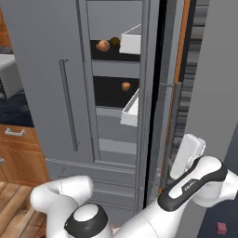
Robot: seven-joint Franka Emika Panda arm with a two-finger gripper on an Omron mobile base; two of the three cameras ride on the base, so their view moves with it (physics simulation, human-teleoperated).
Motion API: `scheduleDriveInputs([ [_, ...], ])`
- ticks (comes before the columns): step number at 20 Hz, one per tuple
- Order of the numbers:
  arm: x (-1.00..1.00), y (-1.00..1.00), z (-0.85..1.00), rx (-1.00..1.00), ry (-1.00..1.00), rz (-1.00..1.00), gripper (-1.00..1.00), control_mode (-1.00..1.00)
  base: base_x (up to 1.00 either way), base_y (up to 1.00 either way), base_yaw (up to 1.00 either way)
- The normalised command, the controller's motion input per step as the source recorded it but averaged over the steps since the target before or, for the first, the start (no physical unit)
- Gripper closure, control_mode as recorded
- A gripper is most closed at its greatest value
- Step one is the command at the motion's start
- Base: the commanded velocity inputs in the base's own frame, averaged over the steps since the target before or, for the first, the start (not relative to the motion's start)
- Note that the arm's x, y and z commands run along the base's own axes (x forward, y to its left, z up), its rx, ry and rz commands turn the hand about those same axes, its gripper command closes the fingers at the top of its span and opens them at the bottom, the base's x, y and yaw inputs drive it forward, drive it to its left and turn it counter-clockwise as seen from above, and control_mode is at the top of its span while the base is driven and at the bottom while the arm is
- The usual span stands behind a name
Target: Place the onion in the correct fridge rack based on whether it is a fruit or vegetable. Finally, close the fridge door.
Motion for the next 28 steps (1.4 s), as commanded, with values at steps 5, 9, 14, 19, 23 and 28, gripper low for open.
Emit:
scheduleDriveInputs([
  [5, 0.0, 0.98, 0.14, -0.23, -0.12, 0.22, -1.0, -1.0, 0.0, 0.0, 0.0],
  [9, 0.0, 0.85, 0.21, -0.21, -0.17, 0.18, -1.0, -1.0, 0.0, 0.0, 0.0],
  [14, 0.09, 0.68, 0.12, -0.09, -0.24, 0.11, -1.0, -1.0, 0.0, 0.0, 0.0],
  [19, 0.44, 0.47, 0.02, 0.0, -0.2, 0.05, -1.0, -1.0, 0.0, 0.0, 0.0],
  [23, 0.65, 0.43, 0.03, 0.0, -0.17, 0.03, -1.0, -1.0, 0.0, 0.0, 0.0],
  [28, 0.7, 0.37, 0.08, 0.0, -0.12, 0.01, -1.0, -1.0, 0.0, 0.0, 0.0],
])
